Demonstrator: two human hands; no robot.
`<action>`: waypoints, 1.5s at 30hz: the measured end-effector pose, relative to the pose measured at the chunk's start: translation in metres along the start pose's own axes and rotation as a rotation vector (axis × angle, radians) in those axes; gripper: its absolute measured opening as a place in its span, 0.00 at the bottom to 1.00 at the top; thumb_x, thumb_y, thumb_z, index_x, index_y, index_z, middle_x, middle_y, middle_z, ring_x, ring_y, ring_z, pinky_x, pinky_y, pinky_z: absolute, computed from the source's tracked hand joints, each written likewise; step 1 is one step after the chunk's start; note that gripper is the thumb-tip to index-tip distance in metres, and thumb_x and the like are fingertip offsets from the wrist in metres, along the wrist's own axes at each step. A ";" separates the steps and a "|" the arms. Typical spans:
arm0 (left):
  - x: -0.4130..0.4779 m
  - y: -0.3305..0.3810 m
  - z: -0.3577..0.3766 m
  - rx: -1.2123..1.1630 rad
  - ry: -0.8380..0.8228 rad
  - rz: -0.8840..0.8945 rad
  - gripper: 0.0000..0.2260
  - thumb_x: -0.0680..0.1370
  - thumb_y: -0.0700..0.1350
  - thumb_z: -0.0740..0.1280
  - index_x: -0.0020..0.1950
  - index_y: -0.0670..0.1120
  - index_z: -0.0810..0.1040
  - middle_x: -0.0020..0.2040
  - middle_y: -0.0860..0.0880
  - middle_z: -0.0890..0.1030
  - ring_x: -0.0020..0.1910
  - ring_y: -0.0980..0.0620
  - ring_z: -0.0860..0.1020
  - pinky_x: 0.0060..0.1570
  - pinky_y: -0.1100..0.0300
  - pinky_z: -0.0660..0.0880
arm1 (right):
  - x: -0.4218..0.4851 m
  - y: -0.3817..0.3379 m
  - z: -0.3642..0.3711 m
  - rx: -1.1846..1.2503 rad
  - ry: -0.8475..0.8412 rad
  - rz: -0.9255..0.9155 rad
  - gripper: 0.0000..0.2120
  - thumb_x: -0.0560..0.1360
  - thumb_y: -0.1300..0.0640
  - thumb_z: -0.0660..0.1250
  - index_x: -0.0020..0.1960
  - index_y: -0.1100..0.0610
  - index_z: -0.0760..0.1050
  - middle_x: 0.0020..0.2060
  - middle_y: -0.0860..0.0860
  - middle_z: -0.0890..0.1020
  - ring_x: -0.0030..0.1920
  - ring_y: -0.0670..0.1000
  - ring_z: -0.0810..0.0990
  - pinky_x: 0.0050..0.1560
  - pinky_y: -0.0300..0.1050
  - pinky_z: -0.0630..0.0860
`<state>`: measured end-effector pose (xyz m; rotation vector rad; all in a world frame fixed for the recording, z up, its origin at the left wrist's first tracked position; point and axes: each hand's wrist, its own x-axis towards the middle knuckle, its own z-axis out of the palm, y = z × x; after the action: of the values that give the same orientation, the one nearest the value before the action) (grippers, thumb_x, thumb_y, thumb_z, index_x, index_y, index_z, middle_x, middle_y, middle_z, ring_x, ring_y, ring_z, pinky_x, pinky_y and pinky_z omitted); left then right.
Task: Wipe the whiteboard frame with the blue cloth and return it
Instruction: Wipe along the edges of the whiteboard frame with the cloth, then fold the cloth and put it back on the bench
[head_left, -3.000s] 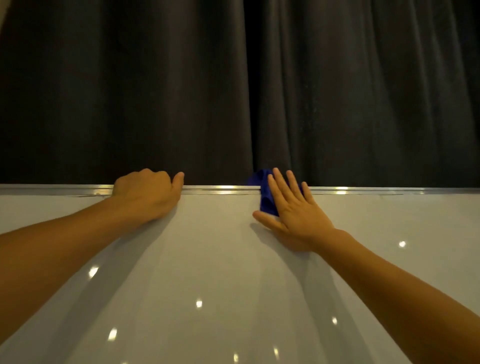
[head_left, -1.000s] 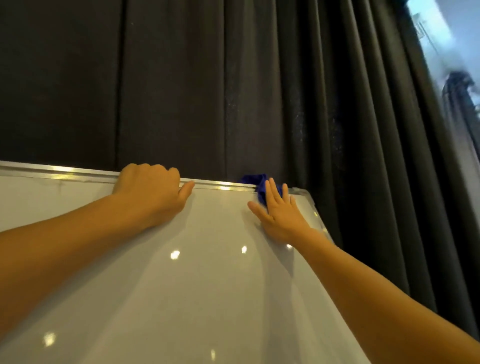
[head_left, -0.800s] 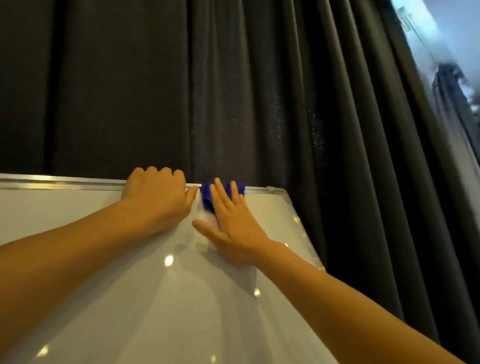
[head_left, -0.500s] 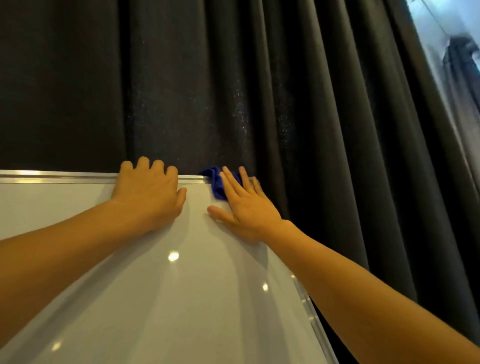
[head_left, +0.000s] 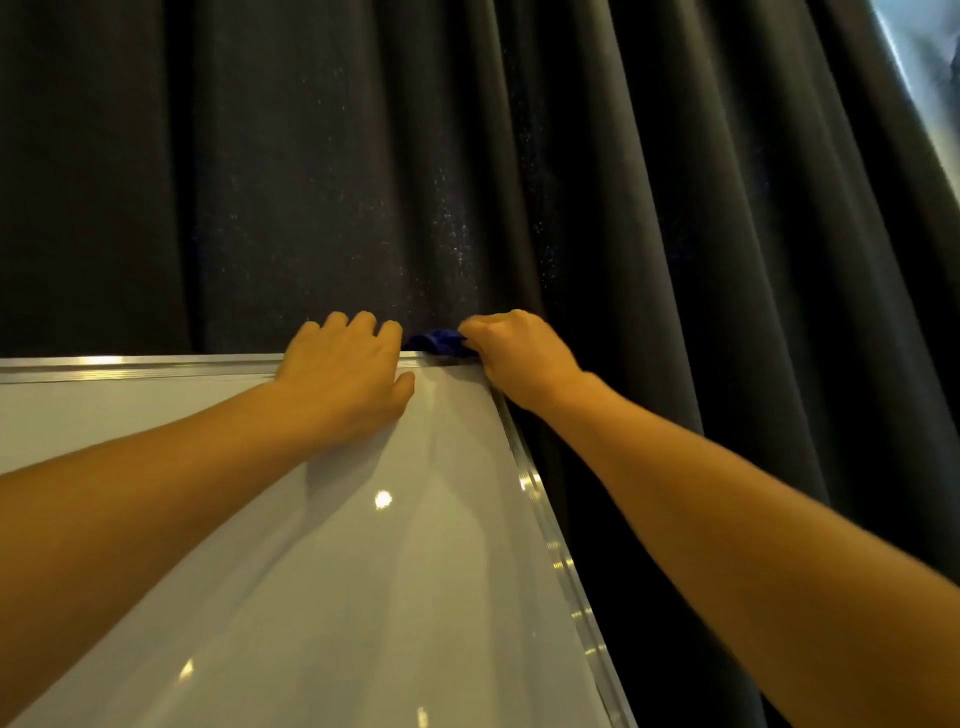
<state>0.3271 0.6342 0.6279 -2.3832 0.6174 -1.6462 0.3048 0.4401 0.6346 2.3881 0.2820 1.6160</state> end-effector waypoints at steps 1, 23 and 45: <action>0.000 0.002 0.001 0.004 -0.009 0.006 0.23 0.78 0.60 0.56 0.66 0.47 0.68 0.59 0.44 0.76 0.56 0.43 0.74 0.51 0.49 0.71 | -0.004 0.007 -0.003 -0.044 -0.025 -0.047 0.08 0.79 0.60 0.64 0.55 0.56 0.79 0.50 0.54 0.83 0.50 0.57 0.82 0.51 0.53 0.79; -0.073 0.038 0.011 -0.124 -0.041 0.203 0.22 0.77 0.56 0.57 0.67 0.45 0.70 0.70 0.43 0.68 0.67 0.42 0.65 0.63 0.47 0.65 | -0.219 -0.059 0.010 0.684 0.141 0.265 0.15 0.76 0.67 0.68 0.63 0.62 0.78 0.58 0.58 0.83 0.60 0.49 0.79 0.64 0.32 0.71; -0.380 0.234 -0.089 -2.357 -1.710 -0.871 0.15 0.80 0.49 0.64 0.63 0.44 0.78 0.58 0.39 0.82 0.53 0.41 0.81 0.48 0.47 0.80 | -0.516 -0.217 -0.201 1.121 -0.201 1.375 0.29 0.65 0.41 0.78 0.62 0.46 0.76 0.57 0.44 0.82 0.56 0.42 0.81 0.53 0.41 0.80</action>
<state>0.0760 0.5958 0.2508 1.0897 -0.3613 -1.2616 -0.0773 0.5140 0.1843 4.0533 -1.0142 1.7978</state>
